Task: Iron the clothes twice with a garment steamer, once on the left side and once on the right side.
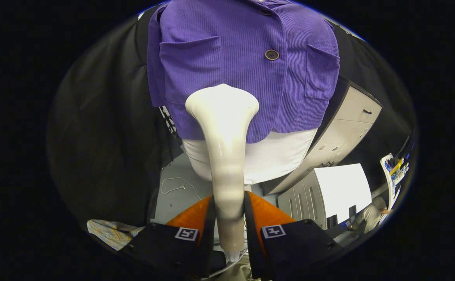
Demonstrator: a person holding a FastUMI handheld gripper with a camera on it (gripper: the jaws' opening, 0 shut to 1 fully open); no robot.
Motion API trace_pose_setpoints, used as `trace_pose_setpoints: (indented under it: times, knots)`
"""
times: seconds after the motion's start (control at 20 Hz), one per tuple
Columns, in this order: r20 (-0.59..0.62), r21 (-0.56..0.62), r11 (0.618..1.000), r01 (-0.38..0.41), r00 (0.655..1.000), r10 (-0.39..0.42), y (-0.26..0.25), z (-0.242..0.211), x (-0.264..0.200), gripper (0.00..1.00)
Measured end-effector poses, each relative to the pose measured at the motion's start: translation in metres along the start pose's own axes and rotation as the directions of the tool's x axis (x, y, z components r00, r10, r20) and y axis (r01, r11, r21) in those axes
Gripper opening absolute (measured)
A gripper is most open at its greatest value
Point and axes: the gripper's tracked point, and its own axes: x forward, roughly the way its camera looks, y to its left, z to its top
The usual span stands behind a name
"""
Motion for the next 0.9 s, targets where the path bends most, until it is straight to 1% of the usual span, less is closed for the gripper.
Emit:
trace_pose_setpoints:
  times: [0.15, 0.35, 0.5, 0.75, 0.9]
  knots:
    - [0.026, 0.004, 1.0, -0.025, 0.999, 0.025, -0.008, 0.011, -0.012, 0.46]
    - [0.1, 0.003, 0.997, -0.077, 0.992, 0.076, -0.024, 0.043, -0.048, 0.45]
    - [0.172, -0.009, 0.996, -0.092, 0.981, 0.092, -0.053, 0.073, -0.077, 0.45]
    - [0.257, -0.023, 0.993, -0.114, 0.959, 0.116, -0.104, 0.115, -0.119, 0.45]
    - [0.322, -0.016, 0.992, -0.126, 0.939, 0.124, -0.135, 0.145, -0.142, 0.46]
